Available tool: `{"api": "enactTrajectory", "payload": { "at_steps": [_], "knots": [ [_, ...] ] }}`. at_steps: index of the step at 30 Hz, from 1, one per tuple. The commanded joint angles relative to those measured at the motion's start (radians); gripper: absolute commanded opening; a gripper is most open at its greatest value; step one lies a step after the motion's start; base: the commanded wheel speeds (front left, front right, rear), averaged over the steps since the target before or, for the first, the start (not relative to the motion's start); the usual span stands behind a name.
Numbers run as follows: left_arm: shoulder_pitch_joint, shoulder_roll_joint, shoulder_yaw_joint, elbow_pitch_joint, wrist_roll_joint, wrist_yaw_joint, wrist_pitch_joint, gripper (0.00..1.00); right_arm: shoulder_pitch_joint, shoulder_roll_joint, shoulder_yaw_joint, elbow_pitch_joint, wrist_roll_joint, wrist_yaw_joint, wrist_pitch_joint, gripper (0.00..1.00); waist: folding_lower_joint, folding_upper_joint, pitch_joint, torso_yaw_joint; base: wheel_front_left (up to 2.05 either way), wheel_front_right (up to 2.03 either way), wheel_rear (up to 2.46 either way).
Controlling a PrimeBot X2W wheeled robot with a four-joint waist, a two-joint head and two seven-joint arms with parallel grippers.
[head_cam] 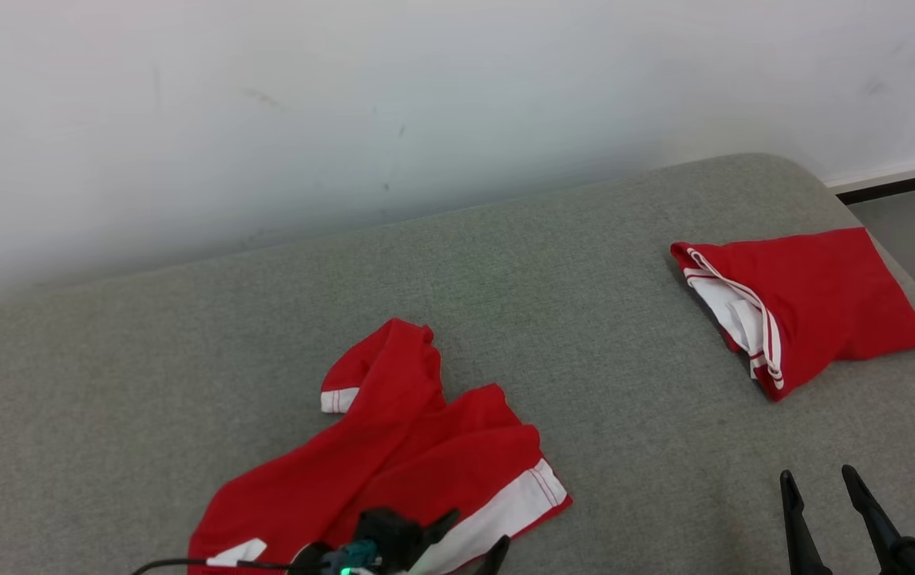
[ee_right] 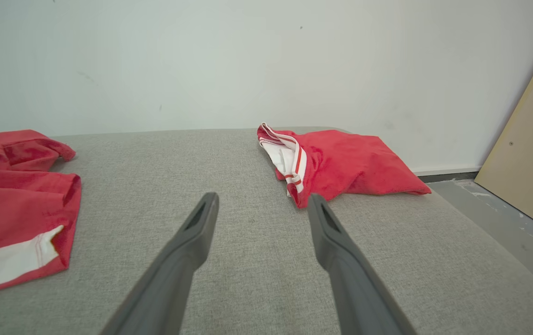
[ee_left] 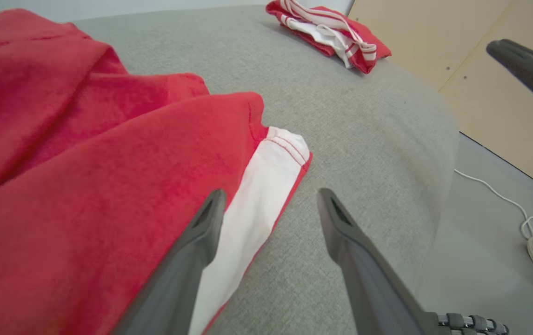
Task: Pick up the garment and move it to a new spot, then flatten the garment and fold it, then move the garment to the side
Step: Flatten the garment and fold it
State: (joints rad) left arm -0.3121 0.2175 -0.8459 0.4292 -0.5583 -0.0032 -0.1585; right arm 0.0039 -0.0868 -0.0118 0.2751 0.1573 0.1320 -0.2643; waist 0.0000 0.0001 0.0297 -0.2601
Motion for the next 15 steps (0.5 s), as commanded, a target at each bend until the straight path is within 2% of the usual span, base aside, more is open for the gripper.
{"api": "enactTrajectory", "payload": {
  "at_steps": [1,13,14,15],
  "knots": [
    [-0.021,-0.007,-0.005,0.032,0.017,-0.006,-0.004,1.0,-0.009,0.001,0.0,0.0,-0.001,-0.003,0.001,1.0,0.0,-0.0001,0.004,-0.004,0.0,0.0,0.0],
    [-0.1,-0.072,-0.026,0.253,0.026,-0.024,-0.033,1.0,-0.02,0.005,0.009,0.006,0.002,-0.003,0.001,1.0,0.0,-0.0001,0.023,-0.028,0.0,0.0,0.0],
    [-0.104,-0.074,-0.026,0.265,0.024,-0.027,-0.036,0.94,-0.02,0.005,0.009,0.006,0.003,-0.003,0.001,1.0,0.0,-0.0001,0.024,-0.029,0.0,0.0,0.0],
    [-0.107,-0.077,-0.028,0.276,0.022,-0.028,-0.037,0.78,-0.02,0.005,0.008,0.006,0.003,-0.003,0.001,1.0,0.0,-0.0001,0.025,-0.031,0.0,0.0,0.0]
  ]
}}
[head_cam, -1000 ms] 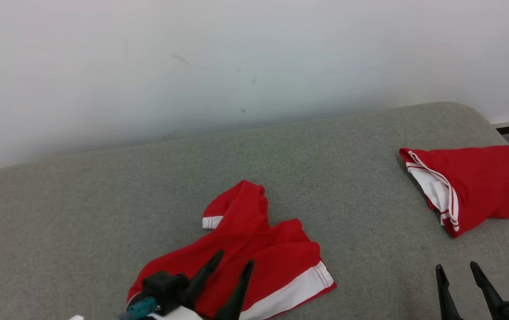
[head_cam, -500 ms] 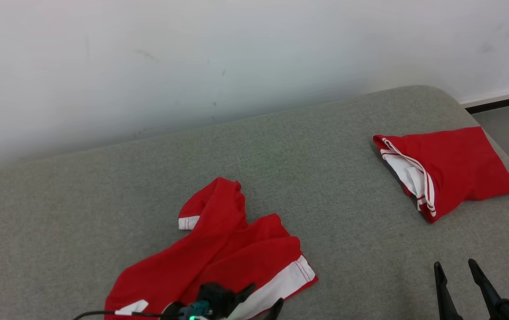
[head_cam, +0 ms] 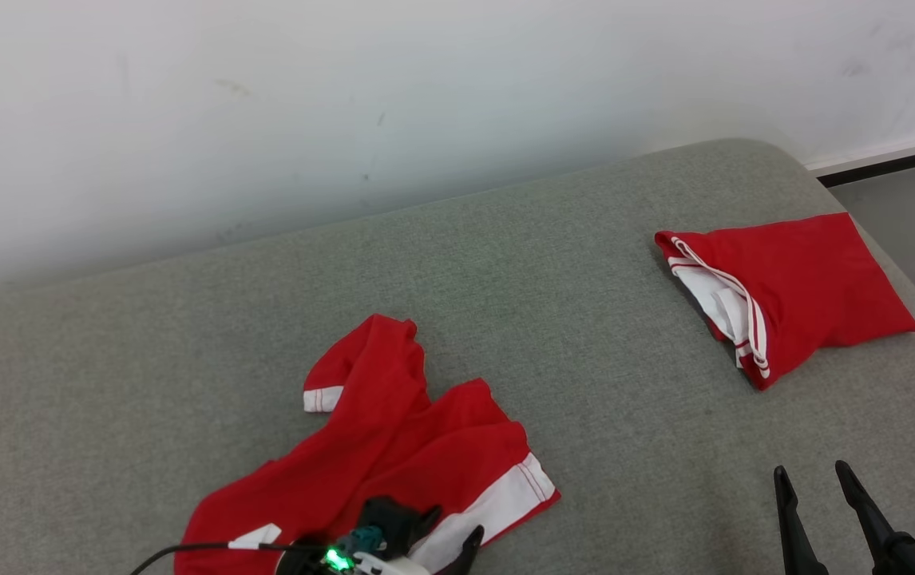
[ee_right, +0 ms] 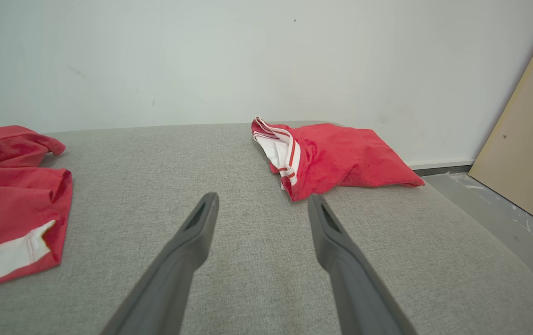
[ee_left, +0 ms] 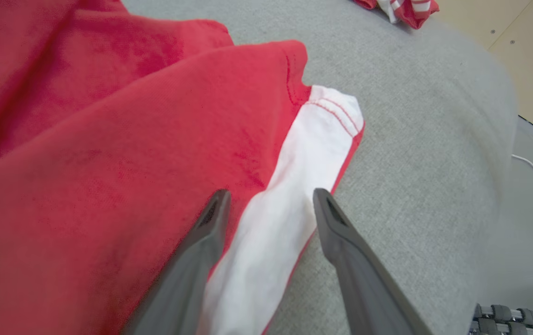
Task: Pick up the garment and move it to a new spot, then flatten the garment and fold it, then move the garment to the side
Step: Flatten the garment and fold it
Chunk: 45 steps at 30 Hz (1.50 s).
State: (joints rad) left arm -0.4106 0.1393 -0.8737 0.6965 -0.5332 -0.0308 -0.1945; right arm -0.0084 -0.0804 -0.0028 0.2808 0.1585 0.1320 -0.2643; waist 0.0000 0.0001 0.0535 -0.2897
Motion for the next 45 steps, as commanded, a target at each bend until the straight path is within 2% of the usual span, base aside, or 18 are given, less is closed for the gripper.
{"api": "enactTrajectory", "payload": {
  "at_steps": [1,2,5,7,11,20,25,27,29,32,33,34,35,45],
  "knots": [
    [-0.012,-0.002,-0.002,0.019,-0.004,-0.004,-0.003,0.56,-0.008,-0.001,-0.002,0.0,0.002,-0.003,0.001,1.0,0.0,-0.0001,0.002,-0.002,0.0,0.0,0.0],
    [-0.016,-0.005,-0.003,0.029,-0.004,-0.005,-0.006,0.44,-0.008,0.0,-0.003,0.0,0.003,-0.003,0.001,1.0,0.0,-0.0001,0.004,-0.003,0.0,0.0,0.0],
    [-0.023,-0.011,-0.006,0.05,-0.008,-0.012,-0.012,0.26,-0.007,0.001,-0.007,-0.002,0.004,-0.003,0.001,1.0,0.0,-0.0001,0.007,-0.002,0.0,0.0,0.0],
    [-0.029,-0.014,-0.007,0.061,-0.011,-0.018,-0.018,0.09,-0.007,0.002,-0.009,-0.003,0.004,-0.003,0.001,1.0,0.0,-0.0001,0.008,0.0,0.0,0.0,0.0],
    [-0.034,-0.02,-0.01,0.066,-0.01,-0.023,-0.032,0.01,-0.005,0.004,-0.014,-0.002,0.003,-0.003,0.001,1.0,0.0,-0.0001,0.008,0.006,0.0,0.0,0.0],
    [0.0,-0.002,-0.03,-0.026,0.036,-0.004,-0.061,0.12,0.007,0.007,-0.024,0.0,-0.001,-0.003,0.001,1.0,0.0,-0.0001,0.0,0.02,0.0,0.0,0.0],
    [0.053,0.014,-0.058,-0.1,0.052,0.0,-0.061,0.13,0.01,0.008,-0.026,-0.002,0.001,-0.003,0.001,1.0,0.0,-0.0001,0.0,0.028,0.0,0.0,0.0],
    [0.065,0.025,-0.067,-0.116,0.055,0.005,-0.055,0.17,0.009,0.009,-0.026,-0.002,0.002,-0.003,0.001,1.0,0.0,-0.0001,0.003,0.031,0.0,0.0,0.0],
    [0.07,0.029,-0.07,-0.127,0.057,0.009,-0.049,0.29,0.008,0.009,-0.025,-0.002,0.003,-0.003,0.001,1.0,0.0,-0.0001,0.005,0.034,0.0,0.0,0.0],
    [0.054,0.029,-0.061,-0.147,0.051,0.02,-0.047,0.33,0.006,0.007,-0.024,-0.002,0.002,-0.003,0.001,1.0,0.0,-0.0001,0.006,0.038,0.0,0.0,0.0],
    [0.046,0.032,-0.055,-0.154,0.05,0.025,-0.048,0.43,0.004,0.007,-0.022,-0.001,0.001,-0.003,0.001,1.0,0.0,-0.0001,0.006,0.038,0.0,0.0,0.0],
    [0.04,0.035,-0.05,-0.16,0.052,0.032,-0.05,0.68,0.001,0.006,-0.02,-0.001,0.0,-0.003,0.001,1.0,0.0,-0.0001,0.007,0.037,0.0,0.0,0.0],
    [0.037,0.038,-0.044,-0.166,0.049,0.037,-0.051,1.0,-0.001,0.006,-0.019,-0.001,0.0,-0.003,0.001,1.0,0.0,-0.0001,0.007,0.036,0.0,0.0,0.0],
    [-0.047,0.049,-0.004,-0.195,0.028,0.054,-0.019,1.0,-0.012,-0.001,-0.006,0.003,0.003,-0.003,0.001,1.0,0.0,-0.0001,0.012,0.007,0.0,0.0,0.0]
  ]
}}
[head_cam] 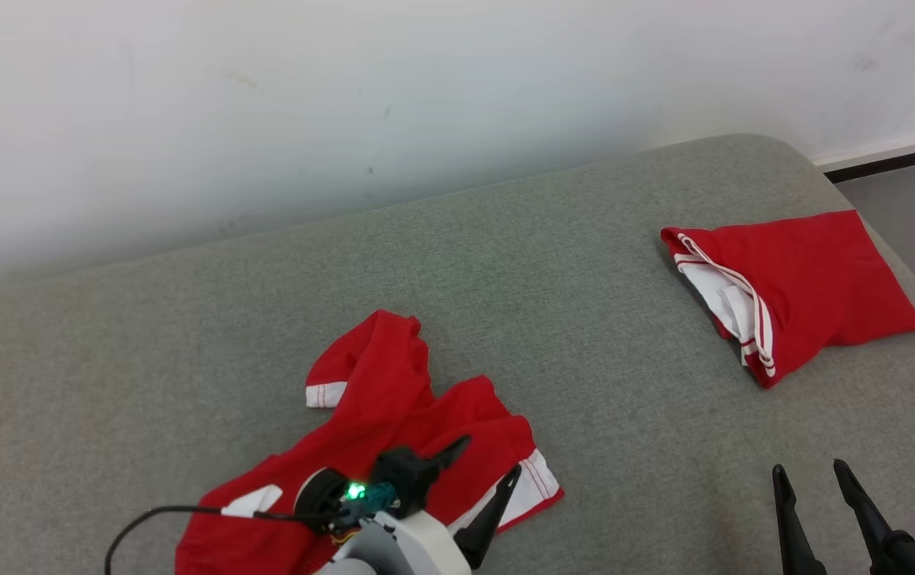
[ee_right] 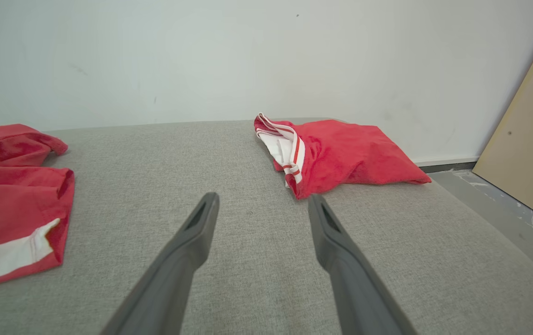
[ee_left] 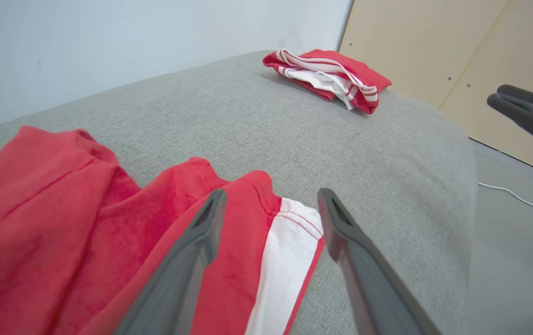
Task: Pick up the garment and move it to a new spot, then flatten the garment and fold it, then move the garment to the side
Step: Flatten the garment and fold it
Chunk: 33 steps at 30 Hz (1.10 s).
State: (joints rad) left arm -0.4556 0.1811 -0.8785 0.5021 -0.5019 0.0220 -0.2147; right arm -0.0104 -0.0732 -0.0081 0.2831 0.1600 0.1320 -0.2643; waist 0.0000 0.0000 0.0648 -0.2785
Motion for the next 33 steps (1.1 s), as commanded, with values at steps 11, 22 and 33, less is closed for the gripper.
{"api": "enactTrajectory", "payload": {
  "at_steps": [11,22,33],
  "knots": [
    [-0.016,0.008,-0.027,0.07,-0.011,-0.018,0.065,1.0,-0.022,-0.003,-0.002,-0.002,0.008,-0.003,0.001,1.0,0.0,0.0,0.029,-0.059,0.0,0.0,0.0],
    [-0.017,0.0,-0.038,0.155,-0.032,-0.035,0.059,0.72,-0.029,0.004,-0.009,-0.005,0.008,-0.003,0.001,1.0,0.0,0.0,0.051,-0.055,0.0,0.0,0.0],
    [-0.03,-0.016,-0.055,0.185,-0.039,-0.056,0.041,0.0,-0.03,0.009,-0.005,-0.005,0.007,-0.003,0.001,1.0,0.0,0.0,0.056,-0.046,0.0,0.0,0.0]
  ]
}}
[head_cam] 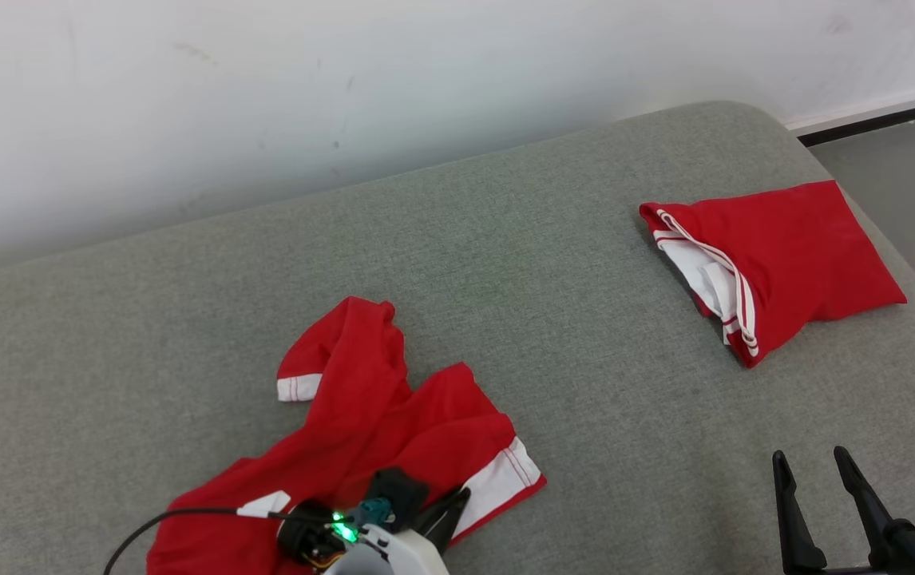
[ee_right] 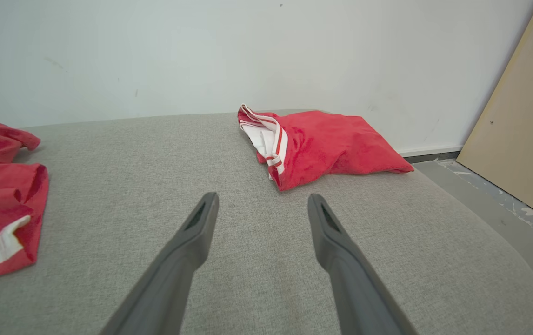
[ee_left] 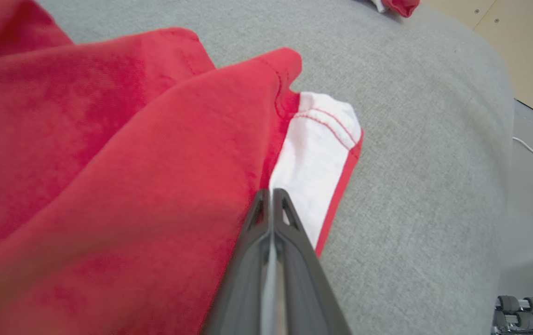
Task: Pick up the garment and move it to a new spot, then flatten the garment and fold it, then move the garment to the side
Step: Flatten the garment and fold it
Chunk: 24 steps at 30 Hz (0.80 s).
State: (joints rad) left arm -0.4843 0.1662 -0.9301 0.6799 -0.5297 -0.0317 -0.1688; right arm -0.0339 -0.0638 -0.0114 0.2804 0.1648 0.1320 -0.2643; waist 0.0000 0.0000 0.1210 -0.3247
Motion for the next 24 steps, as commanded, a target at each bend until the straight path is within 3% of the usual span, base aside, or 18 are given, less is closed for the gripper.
{"api": "enactTrajectory", "payload": {
  "at_steps": [1,12,22,23,24],
  "knots": [
    [-0.001,-0.003,-0.005,0.009,-0.013,-0.005,-0.006,0.0,-0.007,0.0,-0.003,-0.003,0.003,-0.003,0.001,1.0,0.0,0.0,0.0,0.0,0.0,0.0,0.0],
    [0.009,-0.005,-0.024,-0.059,-0.006,-0.003,-0.022,0.0,0.003,-0.005,-0.008,0.0,0.002,-0.003,0.001,1.0,0.0,0.0,-0.012,0.012,0.0,0.0,0.0],
    [0.091,0.008,-0.099,-0.16,0.021,0.006,0.023,0.0,0.003,-0.009,-0.012,-0.003,-0.001,-0.003,0.001,1.0,0.0,0.0,-0.009,0.027,0.0,0.0,0.0],
    [0.096,0.005,-0.103,-0.162,0.023,0.01,0.021,0.15,0.003,-0.009,-0.013,-0.003,-0.001,-0.003,0.001,1.0,0.0,0.0,-0.009,0.029,0.0,0.0,0.0],
    [0.098,0.001,-0.106,-0.163,0.025,0.012,0.013,0.71,0.003,-0.009,-0.013,-0.003,-0.001,-0.003,0.001,1.0,0.0,0.0,-0.009,0.031,0.0,0.0,0.0]
  ]
}}
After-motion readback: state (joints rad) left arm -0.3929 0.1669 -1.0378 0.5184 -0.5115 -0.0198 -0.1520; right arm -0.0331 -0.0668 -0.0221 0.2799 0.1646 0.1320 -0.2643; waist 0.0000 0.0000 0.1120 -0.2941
